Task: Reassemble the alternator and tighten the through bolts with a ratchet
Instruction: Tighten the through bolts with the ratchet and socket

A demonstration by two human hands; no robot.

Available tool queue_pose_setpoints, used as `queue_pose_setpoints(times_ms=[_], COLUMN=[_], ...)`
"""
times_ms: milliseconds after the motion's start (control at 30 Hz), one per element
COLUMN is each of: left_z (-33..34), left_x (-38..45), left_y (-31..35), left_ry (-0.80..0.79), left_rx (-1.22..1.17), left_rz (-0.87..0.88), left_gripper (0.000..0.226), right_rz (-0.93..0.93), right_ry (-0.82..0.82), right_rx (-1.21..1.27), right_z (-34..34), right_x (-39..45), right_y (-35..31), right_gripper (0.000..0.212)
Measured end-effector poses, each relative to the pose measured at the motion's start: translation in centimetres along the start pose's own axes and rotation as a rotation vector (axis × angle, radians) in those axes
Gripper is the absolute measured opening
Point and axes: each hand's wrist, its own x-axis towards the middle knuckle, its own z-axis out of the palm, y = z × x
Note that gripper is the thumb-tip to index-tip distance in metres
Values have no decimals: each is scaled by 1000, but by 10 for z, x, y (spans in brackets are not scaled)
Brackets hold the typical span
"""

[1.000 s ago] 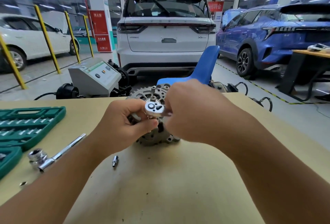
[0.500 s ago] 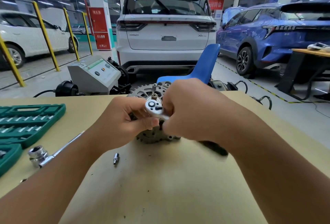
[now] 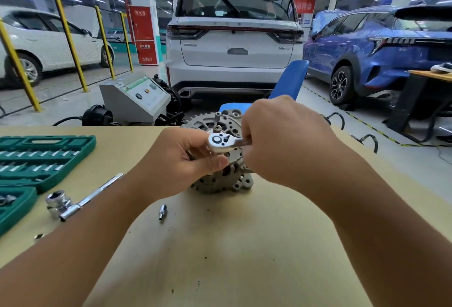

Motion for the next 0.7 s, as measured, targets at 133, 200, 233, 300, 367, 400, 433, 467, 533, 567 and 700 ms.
queue_pose_setpoints(times_ms=[133, 200, 233, 300, 367, 400, 433, 467, 533, 567, 700], left_z=[0, -4, -6, -6, -1, 2, 5, 6, 2, 0, -2], left_x=[-2, -2, -2, -2, -1, -1, -1, -2, -2, -2, -1], left_y=[4, 2, 1, 0, 3, 4, 6, 6, 3, 1, 1], left_ry=[60, 29, 14, 9, 42, 64, 85, 92, 64, 46, 30], left_rx=[-39, -61, -54, 0, 4, 4, 3, -8, -29, -20, 54], left_rz=[70, 56, 41, 45, 66, 94, 121, 132, 99, 77, 84], left_gripper=[8, 12, 16, 14, 7, 9, 14, 12, 5, 13, 21], right_rz=[-50, -35, -18, 5, -15, -34, -53, -58, -42, -24, 5], right_ry=[-183, -135, -85, 4, -48, -131, -200, -235, -190, -143, -30], right_rx=[177, 145, 88, -16, 35, 110, 177, 213, 201, 146, 42], right_z=[-1, -2, -2, 2, 2, 2, 2, 2, 1, 1, 2], right_x=[-3, -1, -1, 0, -1, -2, -2, -2, 0, 2, 1], right_y=[-11, -8, -6, -2, -5, -8, -11, -14, -9, -4, 1], right_gripper=[27, 8, 5, 13, 25, 30, 34, 36, 21, 8, 3])
